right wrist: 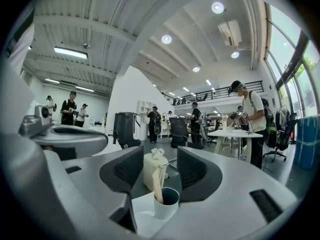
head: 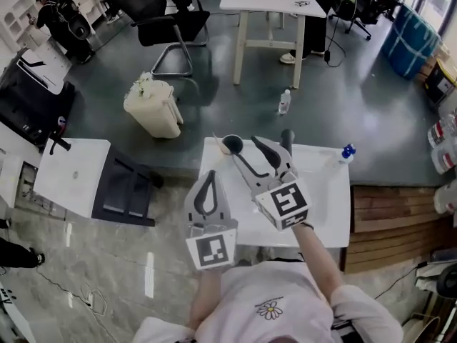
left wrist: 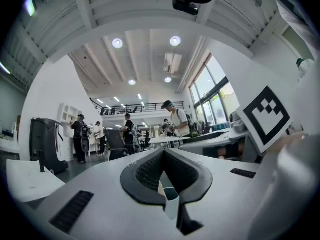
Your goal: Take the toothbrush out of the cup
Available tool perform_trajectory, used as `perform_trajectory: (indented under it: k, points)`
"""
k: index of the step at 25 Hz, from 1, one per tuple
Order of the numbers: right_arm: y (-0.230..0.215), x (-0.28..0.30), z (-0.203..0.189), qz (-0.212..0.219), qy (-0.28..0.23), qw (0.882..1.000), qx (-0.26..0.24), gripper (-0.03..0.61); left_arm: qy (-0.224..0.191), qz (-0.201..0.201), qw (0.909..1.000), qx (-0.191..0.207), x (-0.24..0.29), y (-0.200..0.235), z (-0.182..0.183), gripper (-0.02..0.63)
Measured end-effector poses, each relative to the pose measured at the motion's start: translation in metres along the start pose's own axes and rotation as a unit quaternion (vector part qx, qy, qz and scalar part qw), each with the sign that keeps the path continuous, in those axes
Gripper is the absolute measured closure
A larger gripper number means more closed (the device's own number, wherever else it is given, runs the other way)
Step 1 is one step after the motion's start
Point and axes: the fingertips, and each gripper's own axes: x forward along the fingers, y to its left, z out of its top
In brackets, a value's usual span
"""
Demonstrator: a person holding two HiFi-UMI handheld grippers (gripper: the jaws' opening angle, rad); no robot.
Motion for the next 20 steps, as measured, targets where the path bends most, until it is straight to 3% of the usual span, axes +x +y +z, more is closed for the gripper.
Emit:
perform_trajectory:
  k: [8, 11, 12, 20]
  points:
    - [0.017, 0.06, -0.074, -0.007, 0.082, 0.995, -0.057, 0.403, 0.013, 0.049, 0.9987, -0.001, -0.02, 0.027, -0.014, 0.6]
    - [0.016, 0.077, -0.1, -0.021, 0.104, 0.994, -0.039, 0.427, 0.021, 0.073, 0.9971, 0.0, -0.028, 0.041, -0.017, 0.6]
    - [0.016, 0.082, -0.108, -0.022, 0.112, 0.993, -0.032, 0.46, 0.024, 0.082, 0.9963, -0.001, -0.031, 0.046, -0.018, 0.6]
    - [0.019, 0.104, -0.151, -0.01, 0.171, 0.985, -0.027, 0.463, 0.038, 0.116, 0.9925, -0.004, -0.046, 0.066, -0.027, 0.6]
